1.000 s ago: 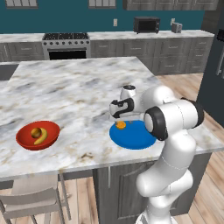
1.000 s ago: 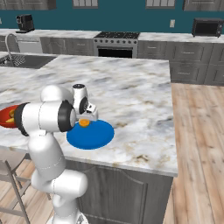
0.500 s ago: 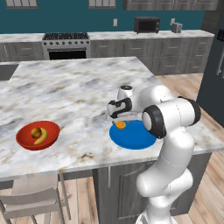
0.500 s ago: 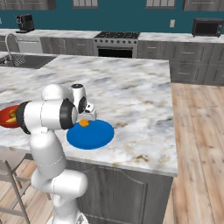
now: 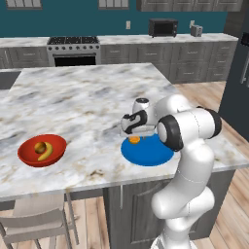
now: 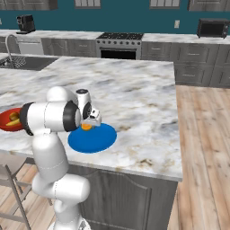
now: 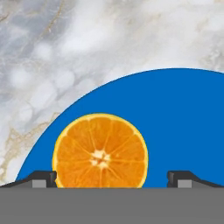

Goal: Take the fruits from the plate on the dining counter and place two fruits in each bowl.

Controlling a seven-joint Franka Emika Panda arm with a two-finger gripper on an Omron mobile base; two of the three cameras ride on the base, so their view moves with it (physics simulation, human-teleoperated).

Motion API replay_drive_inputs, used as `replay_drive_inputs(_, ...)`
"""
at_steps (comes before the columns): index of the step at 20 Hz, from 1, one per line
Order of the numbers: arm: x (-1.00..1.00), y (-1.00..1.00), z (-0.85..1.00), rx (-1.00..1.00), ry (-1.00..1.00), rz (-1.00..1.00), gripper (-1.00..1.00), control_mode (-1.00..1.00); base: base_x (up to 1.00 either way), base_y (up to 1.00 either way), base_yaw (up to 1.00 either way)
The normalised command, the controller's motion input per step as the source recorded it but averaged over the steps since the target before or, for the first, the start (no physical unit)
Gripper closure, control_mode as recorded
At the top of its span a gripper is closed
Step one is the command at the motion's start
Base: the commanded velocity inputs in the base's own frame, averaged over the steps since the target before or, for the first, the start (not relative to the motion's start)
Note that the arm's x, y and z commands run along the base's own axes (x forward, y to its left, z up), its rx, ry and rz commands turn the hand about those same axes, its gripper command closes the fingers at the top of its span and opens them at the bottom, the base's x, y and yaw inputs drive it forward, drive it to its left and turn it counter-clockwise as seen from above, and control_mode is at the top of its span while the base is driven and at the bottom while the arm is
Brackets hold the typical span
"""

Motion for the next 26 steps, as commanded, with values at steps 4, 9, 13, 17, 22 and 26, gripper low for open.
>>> replay_drive_inputs(4,0.0,0.01,-0.17,0.0,0.0,0.0,-1.0,-1.0,0.0,0.0,0.0)
replay_drive_inputs(9,0.0,0.04,-0.01,0.0,0.0,0.0,-1.0,-1.0,0.0,0.0,0.0)
replay_drive_inputs(13,0.0,0.0,0.17,0.0,0.0,0.0,-1.0,-1.0,0.0,0.0,0.0)
replay_drive_inputs(17,0.0,0.0,0.27,0.0,0.0,0.0,-1.0,-1.0,0.0,0.0,0.0)
replay_drive_inputs(22,0.04,0.0,0.04,0.0,0.0,0.0,-1.0,-1.0,0.0,0.0,0.0)
replay_drive_inputs(26,0.04,0.04,-0.27,0.0,0.0,0.0,-1.0,-1.0,0.0,0.0,0.0)
